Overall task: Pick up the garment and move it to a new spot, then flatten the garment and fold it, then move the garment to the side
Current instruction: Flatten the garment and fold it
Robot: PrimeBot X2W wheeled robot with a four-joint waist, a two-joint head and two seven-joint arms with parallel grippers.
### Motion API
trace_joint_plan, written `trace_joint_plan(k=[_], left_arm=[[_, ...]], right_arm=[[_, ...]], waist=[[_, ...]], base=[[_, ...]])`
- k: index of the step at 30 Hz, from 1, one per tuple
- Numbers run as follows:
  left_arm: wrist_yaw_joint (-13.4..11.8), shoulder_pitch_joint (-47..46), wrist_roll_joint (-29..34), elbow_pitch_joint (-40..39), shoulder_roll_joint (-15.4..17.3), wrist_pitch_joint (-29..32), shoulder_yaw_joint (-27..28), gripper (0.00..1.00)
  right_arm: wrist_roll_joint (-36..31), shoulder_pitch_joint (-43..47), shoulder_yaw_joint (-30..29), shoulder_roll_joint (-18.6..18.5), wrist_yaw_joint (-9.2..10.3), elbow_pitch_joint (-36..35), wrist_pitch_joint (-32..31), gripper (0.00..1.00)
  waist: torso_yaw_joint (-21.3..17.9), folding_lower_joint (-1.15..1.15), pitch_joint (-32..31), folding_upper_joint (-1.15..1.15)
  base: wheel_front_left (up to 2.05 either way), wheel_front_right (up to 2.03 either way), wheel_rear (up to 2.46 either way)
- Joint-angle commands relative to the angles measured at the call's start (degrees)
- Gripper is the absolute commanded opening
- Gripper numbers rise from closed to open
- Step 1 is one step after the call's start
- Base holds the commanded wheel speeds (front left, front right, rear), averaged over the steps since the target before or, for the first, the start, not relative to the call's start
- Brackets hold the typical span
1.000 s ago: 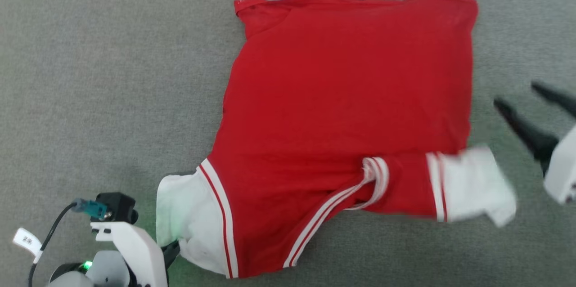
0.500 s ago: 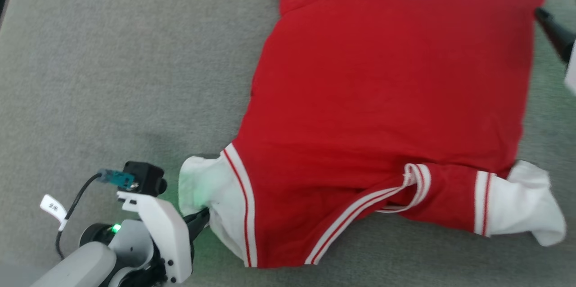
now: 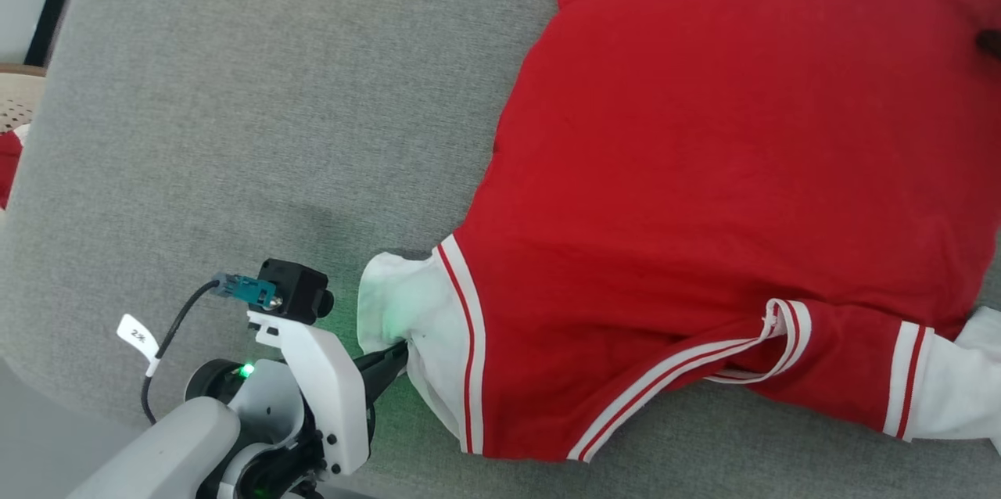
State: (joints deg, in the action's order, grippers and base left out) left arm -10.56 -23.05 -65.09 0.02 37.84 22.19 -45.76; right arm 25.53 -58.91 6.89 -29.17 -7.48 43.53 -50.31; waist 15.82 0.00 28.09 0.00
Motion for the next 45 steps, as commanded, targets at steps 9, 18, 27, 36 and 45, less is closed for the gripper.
trace_joint_plan(k=[9, 18, 27, 36, 45], left_arm=[[-0.23, -0.15, -0.10, 3.44, -0.51, -2.45, 1.17, 0.00], [-1.89, 2.66, -0.69, 1.26, 3.40, -4.74, 3.89, 0.00], [-3.57, 4.55, -1.28, -1.39, 6.26, -4.96, 5.21, 0.00], [-3.85, 3.67, -0.81, -2.25, 6.94, -3.99, 5.12, 0.00], [-2.91, 2.95, -0.95, -0.19, 5.91, -3.58, 4.47, 0.00]], right_arm=[[1.74, 4.10, 5.97, -0.51, -0.01, -1.56, -1.69, 0.00], [11.27, 11.90, 10.89, -6.08, -0.01, -21.09, -3.06, 0.00], [16.15, 29.21, 6.42, -6.13, -0.01, -40.45, -6.11, 0.00], [13.91, 47.06, -0.44, -0.76, -0.01, -52.08, -8.84, 0.00], [10.53, 53.08, -1.44, 5.36, -0.01, -46.99, -2.92, 1.00]], waist=[[-3.10, 0.00, -2.37, 0.00], [-9.61, 0.00, -5.68, 0.00], [-15.24, 0.00, -8.12, 0.00], [-16.97, 0.00, -9.00, 0.00], [-16.77, 0.00, -11.01, 0.00]], base=[[0.00, 0.00, 0.00], [0.00, 0.00, 0.00], [0.00, 0.00, 0.00], [0.00, 0.00, 0.00], [0.00, 0.00, 0.00]])
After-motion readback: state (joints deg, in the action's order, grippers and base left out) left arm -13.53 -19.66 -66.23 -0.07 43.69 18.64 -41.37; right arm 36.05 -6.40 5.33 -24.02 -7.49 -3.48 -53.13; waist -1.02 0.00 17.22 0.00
